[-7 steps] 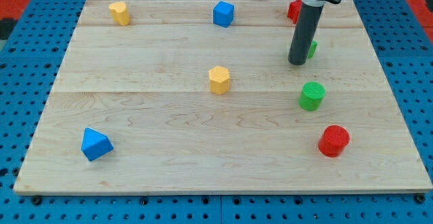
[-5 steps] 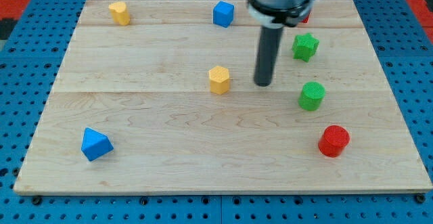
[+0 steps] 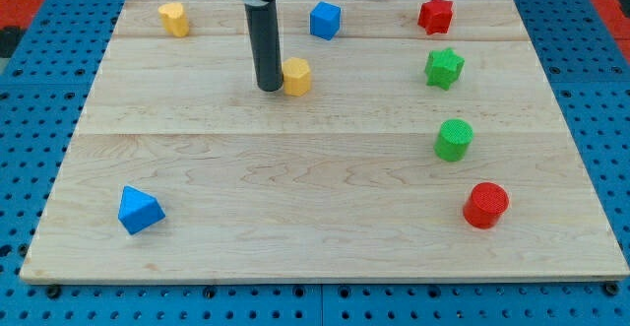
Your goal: Move yellow hexagon towards blue cube
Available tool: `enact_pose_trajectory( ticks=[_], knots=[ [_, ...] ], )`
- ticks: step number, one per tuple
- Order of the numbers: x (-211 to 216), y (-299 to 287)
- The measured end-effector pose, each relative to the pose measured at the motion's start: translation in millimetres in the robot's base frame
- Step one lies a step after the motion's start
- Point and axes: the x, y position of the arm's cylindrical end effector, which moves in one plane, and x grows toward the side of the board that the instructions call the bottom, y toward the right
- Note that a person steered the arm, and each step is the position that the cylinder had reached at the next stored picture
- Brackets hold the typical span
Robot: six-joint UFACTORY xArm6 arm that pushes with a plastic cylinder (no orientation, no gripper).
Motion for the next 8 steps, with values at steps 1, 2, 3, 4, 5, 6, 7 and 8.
enact_pose_trajectory(
  ticks=[1,2,3,4,5,6,7,8],
  knots=[
    [37.3,10.2],
    [27.5,42.6],
    [-23.0,15.4],
    [-37.8,-38.0],
    [-5.2,-18.0],
    [6.8,7.2],
    [-34.1,34.2],
    [-55.7,-1.1]
  ],
)
